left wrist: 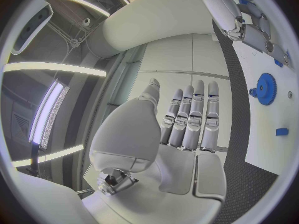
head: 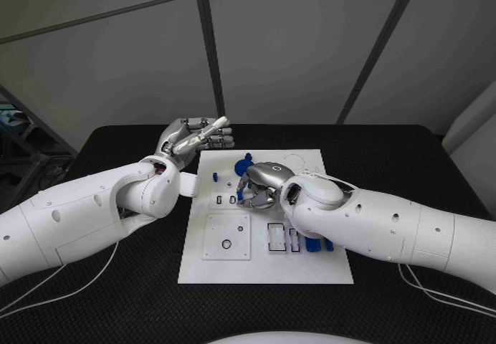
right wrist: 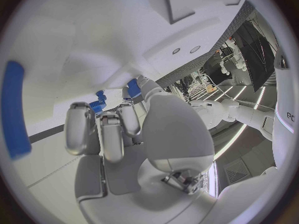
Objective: Assemble the parts on the task board
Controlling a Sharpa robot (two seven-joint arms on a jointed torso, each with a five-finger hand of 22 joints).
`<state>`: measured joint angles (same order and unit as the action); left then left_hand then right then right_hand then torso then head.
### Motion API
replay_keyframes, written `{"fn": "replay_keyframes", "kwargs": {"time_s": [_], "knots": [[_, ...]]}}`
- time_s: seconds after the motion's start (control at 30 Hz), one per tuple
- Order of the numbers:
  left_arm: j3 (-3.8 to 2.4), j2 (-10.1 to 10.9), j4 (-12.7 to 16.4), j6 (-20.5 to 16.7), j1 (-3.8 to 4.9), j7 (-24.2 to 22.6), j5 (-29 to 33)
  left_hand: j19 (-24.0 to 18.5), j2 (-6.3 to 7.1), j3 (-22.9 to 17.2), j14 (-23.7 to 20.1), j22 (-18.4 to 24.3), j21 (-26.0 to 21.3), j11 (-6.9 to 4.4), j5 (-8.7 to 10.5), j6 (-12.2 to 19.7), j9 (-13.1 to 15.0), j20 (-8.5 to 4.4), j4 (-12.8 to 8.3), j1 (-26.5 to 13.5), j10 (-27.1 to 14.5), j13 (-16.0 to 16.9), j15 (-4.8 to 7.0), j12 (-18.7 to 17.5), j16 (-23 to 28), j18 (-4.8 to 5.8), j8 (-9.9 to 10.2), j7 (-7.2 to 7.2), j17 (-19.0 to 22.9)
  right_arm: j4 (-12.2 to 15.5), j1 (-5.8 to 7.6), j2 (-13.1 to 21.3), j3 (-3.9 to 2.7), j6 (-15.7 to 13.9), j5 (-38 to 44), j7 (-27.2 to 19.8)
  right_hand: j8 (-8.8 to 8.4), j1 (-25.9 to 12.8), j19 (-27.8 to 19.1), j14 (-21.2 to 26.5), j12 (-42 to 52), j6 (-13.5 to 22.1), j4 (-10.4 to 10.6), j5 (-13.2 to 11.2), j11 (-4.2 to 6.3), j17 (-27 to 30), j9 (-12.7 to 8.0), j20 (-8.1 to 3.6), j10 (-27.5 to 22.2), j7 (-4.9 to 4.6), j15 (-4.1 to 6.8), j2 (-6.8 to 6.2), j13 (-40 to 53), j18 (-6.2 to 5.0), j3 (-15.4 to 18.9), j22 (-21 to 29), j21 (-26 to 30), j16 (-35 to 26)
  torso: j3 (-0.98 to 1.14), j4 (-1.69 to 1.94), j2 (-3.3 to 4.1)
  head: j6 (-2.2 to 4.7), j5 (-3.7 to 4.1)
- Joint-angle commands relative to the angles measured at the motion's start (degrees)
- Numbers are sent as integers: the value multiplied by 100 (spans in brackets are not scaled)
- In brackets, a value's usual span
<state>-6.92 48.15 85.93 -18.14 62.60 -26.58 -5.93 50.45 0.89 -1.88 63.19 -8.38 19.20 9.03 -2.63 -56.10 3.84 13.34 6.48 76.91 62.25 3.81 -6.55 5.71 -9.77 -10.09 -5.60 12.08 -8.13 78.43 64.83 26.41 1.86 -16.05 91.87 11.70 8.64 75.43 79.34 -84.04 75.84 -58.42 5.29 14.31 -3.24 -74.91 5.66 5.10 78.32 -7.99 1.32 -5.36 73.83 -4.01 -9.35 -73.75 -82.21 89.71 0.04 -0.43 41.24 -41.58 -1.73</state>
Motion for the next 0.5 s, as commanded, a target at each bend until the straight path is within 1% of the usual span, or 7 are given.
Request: {"fn": "replay_keyframes", "kwargs": {"time_s": [0.03,0.13,0.33,0.5], "knots": [[-4,-4,2,68,8,-19,-30,-26,-56,2,-10,6,-32,6,-14,-27,0,-6,-40,-2,48,5,-18,-38,32,-34,37,7,-9,-19,-21,7,24,151,39,106,-35,-86,-22,-578,-49,60,13,-98,-9,-1435,-6,41,-52,-10,-63,-20,-21,41,56,19,42,-6,1,2,0,0,1],[-4,-5,0,69,8,-19,-30,-26,-56,2,-10,6,-32,6,-14,-27,0,-6,-40,-2,48,5,-18,-38,32,-34,37,7,-9,-17,-21,7,24,146,39,113,-44,-107,-30,-577,-64,87,22,-174,-19,-1430,-5,54,-72,-19,-73,-35,-37,37,84,30,50,-8,1,2,-1,2,2],[-4,-6,-4,71,8,-19,-30,-26,-56,2,-10,6,-32,6,-14,-27,0,-6,-40,-2,48,5,-18,-38,32,-34,37,7,-9,-15,-21,10,24,111,40,125,-62,-139,-50,-573,-94,134,39,-226,-32,-1416,-7,68,-107,-32,-85,-51,-70,31,120,58,67,-15,1,-3,1,-2,6],[-4,-7,-7,73,8,-18,-30,-26,-56,2,-10,6,-32,6,-14,-27,0,-6,-40,-2,48,5,-18,-38,32,-34,37,7,-9,-5,-21,16,24,-10,40,123,-94,-204,-66,-570,-144,235,88,-444,-58,-1405,-7,92,-173,-56,-108,-85,-127,26,211,79,83,-20,2,-1,1,-5,10]]}}
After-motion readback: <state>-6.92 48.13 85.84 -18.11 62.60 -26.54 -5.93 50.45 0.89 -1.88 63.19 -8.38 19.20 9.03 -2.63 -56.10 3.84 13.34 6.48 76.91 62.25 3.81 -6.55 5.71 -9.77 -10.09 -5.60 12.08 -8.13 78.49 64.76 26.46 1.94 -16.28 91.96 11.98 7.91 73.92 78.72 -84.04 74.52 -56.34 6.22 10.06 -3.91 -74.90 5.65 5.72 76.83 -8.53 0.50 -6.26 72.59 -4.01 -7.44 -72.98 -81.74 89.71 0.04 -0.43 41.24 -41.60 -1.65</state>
